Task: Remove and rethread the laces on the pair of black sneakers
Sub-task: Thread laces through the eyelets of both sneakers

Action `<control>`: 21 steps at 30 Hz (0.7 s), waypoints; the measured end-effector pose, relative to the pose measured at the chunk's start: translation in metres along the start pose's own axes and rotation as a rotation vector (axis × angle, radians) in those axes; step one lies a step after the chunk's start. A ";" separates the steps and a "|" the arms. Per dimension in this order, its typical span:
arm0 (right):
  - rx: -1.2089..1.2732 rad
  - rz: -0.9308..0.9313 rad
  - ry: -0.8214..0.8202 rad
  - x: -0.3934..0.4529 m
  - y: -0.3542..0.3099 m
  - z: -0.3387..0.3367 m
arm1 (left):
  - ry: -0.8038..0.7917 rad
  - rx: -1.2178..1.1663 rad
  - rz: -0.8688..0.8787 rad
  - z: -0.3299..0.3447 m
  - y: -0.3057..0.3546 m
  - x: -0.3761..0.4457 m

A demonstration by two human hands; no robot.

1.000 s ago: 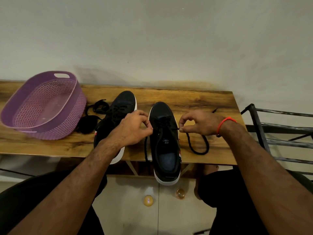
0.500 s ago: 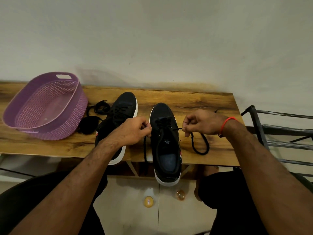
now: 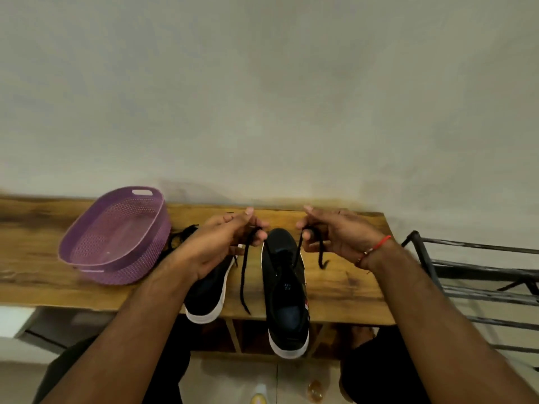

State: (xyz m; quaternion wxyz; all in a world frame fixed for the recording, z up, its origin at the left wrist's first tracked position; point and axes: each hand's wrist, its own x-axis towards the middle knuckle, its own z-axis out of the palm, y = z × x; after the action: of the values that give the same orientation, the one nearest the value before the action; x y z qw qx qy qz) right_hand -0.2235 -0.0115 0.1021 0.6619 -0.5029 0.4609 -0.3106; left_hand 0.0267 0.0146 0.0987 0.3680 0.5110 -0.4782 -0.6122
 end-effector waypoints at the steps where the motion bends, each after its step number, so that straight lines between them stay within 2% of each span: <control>1: 0.038 -0.021 0.007 -0.006 -0.011 0.003 | 0.001 -0.063 -0.002 0.003 0.013 -0.004; 5: 0.040 -0.116 0.009 -0.025 -0.058 0.010 | -0.034 -0.157 0.029 0.013 0.069 -0.016; 10: -0.043 -0.290 0.040 -0.046 -0.109 0.016 | -0.054 -0.142 0.130 0.026 0.126 -0.034; 14: -0.195 -0.411 0.186 -0.054 -0.134 0.022 | -0.043 -0.177 0.198 0.037 0.154 -0.043; 18: -0.274 -0.529 0.329 -0.056 -0.150 0.029 | 0.022 -0.217 0.253 0.048 0.170 -0.052; 21: -0.285 -0.601 0.413 -0.057 -0.159 0.030 | 0.187 -0.123 0.365 0.054 0.178 -0.057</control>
State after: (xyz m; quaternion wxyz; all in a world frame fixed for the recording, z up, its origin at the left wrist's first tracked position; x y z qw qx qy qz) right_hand -0.2094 0.0017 0.2726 0.3585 -0.6293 0.4551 -0.5181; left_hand -0.0210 0.0308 0.2861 0.5459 0.4472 -0.4883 -0.5134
